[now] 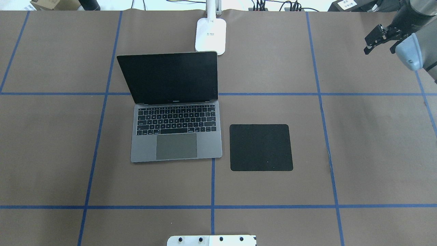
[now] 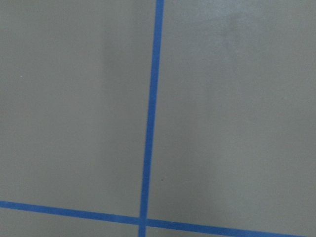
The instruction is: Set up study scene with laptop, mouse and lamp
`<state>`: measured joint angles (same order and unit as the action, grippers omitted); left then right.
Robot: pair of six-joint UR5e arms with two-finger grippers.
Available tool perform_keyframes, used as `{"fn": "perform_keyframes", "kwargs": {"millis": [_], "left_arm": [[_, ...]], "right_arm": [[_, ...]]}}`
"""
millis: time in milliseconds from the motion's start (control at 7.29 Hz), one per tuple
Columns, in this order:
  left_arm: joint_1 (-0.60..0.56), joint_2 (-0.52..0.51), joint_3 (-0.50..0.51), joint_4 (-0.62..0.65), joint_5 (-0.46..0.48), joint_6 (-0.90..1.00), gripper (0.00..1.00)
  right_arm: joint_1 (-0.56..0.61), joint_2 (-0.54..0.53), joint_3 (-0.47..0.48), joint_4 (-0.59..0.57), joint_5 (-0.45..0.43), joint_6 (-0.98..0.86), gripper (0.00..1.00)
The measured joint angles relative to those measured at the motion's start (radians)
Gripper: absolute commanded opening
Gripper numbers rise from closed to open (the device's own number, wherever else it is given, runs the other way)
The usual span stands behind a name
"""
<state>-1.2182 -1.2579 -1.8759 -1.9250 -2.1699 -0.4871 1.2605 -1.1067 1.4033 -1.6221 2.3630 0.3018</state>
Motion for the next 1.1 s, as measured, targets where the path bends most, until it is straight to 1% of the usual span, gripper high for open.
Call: {"fn": "perform_keyframes", "kwargs": {"millis": [137,275,412,549,686,961,1098], "left_arm": [[0.003,0.03,0.067,-0.123,-0.014,-0.054,1.0],[0.008,0.047,0.129,-0.218,-0.045,-0.095,1.0],[0.015,0.058,0.162,-0.268,-0.082,-0.131,1.0],[0.028,0.066,0.174,-0.288,-0.106,-0.159,1.0],[0.065,0.069,0.178,-0.311,-0.116,-0.215,1.0],[0.195,0.074,0.18,-0.403,-0.108,-0.385,1.0],[0.239,0.083,0.178,-0.437,-0.097,-0.43,1.0]], "right_arm": [[0.007,-0.016,0.01,-0.02,-0.001,-0.021,0.99],[0.009,-0.029,0.018,-0.028,-0.001,-0.028,0.99],[0.009,-0.038,0.023,-0.03,-0.001,-0.031,0.99],[0.01,-0.043,0.024,-0.029,-0.002,-0.031,0.99],[0.009,-0.044,0.024,-0.028,-0.002,-0.032,0.99],[0.008,-0.044,0.024,-0.027,-0.007,-0.032,0.99],[0.008,-0.044,0.024,-0.027,-0.012,-0.032,0.99]]}}
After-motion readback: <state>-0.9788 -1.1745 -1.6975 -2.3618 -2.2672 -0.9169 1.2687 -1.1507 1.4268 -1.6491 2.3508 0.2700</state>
